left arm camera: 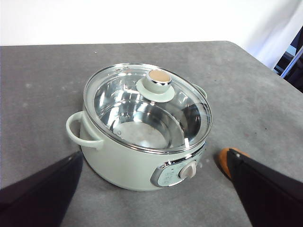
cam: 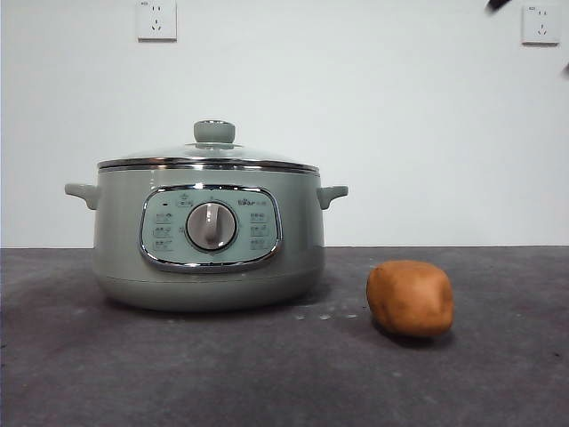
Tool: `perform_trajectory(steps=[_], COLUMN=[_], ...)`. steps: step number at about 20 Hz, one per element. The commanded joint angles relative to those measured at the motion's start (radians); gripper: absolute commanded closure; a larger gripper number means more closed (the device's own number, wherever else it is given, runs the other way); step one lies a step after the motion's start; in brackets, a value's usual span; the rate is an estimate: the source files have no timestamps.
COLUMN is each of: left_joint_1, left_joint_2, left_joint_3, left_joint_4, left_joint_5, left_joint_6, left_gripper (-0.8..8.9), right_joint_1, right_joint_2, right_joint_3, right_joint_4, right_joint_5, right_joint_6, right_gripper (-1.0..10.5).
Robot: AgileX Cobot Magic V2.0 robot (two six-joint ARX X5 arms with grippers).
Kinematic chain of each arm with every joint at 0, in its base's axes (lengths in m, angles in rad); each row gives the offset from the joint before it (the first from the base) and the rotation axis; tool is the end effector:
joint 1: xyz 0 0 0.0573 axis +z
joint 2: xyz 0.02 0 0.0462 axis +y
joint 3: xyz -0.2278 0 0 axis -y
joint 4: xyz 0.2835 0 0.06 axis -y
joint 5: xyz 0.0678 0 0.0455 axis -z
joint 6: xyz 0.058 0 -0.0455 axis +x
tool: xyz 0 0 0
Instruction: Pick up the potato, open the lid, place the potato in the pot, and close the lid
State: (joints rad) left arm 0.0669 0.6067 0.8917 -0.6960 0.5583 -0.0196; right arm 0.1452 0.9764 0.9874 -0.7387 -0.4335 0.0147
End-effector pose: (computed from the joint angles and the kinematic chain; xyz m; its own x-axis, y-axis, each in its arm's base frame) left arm 0.1969 -0.0176 0.3239 0.8112 -0.4766 -0.3389 0.4199 0.8780 -0.2296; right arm 0.2589 0.0625 0.2752 0.6097 0.5137 -0.6036 -0.4319 0.8539 0.2903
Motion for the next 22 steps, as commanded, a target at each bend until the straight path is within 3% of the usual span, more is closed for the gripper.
perform_trajectory(steps=[1, 8, 16, 22], left_joint_1=[-0.003, -0.003, -0.003, -0.003], left_joint_2=[-0.002, 0.000, 0.026, 0.038], left_joint_3=[0.002, 0.002, 0.002, 0.002], left_joint_4=[0.001, 0.001, 0.000, 0.000], left_joint_5=[0.003, 0.003, 0.003, 0.003], left_joint_6=[-0.006, -0.006, -0.006, -0.006], left_gripper=[1.80, 1.80, 1.80, 1.80], right_joint_1=[0.070, 0.261, 0.383, 0.391], right_joint_2=[0.113, 0.441, 0.605, 0.638], right_joint_3=[0.003, 0.003, 0.003, 0.003], right_joint_4=[0.015, 0.103, 0.158, 0.170], right_joint_5=[0.039, 0.171, 0.333, 0.373], right_joint_6=[0.008, 0.043, 0.093, 0.116], right_gripper=[2.6, 2.6, 2.6, 6.8])
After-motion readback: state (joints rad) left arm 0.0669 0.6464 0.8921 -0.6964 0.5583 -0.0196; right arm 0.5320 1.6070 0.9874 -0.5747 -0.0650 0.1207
